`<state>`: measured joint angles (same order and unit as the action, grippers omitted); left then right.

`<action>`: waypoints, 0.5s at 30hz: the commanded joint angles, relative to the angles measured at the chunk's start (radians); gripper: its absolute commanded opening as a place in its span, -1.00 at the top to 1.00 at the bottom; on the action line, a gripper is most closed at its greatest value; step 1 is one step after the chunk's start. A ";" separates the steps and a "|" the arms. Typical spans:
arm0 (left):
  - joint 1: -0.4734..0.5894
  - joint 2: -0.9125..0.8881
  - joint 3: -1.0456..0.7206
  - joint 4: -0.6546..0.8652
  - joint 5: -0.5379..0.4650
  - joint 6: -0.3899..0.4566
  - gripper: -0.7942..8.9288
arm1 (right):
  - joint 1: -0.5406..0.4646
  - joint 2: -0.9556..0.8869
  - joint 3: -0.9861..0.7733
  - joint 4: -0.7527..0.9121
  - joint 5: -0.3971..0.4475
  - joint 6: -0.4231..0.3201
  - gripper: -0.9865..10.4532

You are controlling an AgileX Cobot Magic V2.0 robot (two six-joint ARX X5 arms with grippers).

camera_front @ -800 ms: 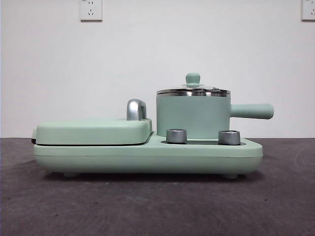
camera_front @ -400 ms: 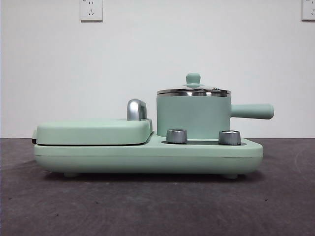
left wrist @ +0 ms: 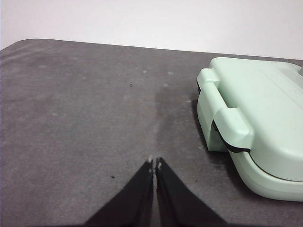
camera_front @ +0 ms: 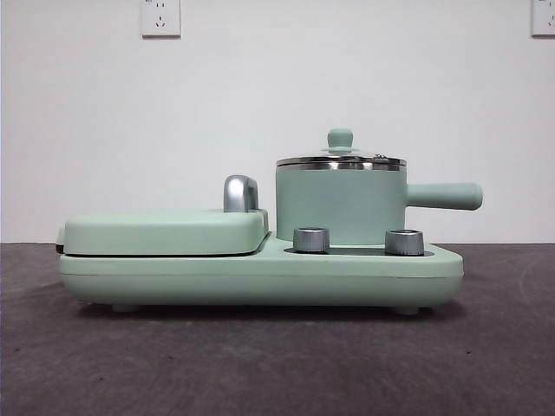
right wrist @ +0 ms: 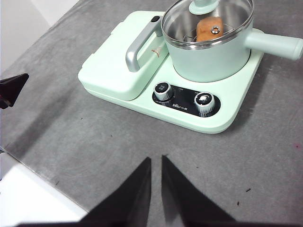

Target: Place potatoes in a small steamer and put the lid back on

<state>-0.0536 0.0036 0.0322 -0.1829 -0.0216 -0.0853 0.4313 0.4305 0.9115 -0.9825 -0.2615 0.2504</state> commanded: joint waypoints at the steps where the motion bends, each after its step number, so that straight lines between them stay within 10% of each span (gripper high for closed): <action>1: 0.001 -0.001 -0.019 -0.004 -0.002 0.013 0.82 | 0.005 0.005 0.006 0.010 0.000 -0.008 0.77; 15: 0.001 -0.001 -0.019 -0.004 -0.002 0.013 0.82 | -0.110 -0.004 -0.028 0.021 -0.024 -0.008 0.77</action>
<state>-0.0532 0.0036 0.0322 -0.1829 -0.0216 -0.0853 0.3351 0.4240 0.8883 -0.9688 -0.2878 0.2504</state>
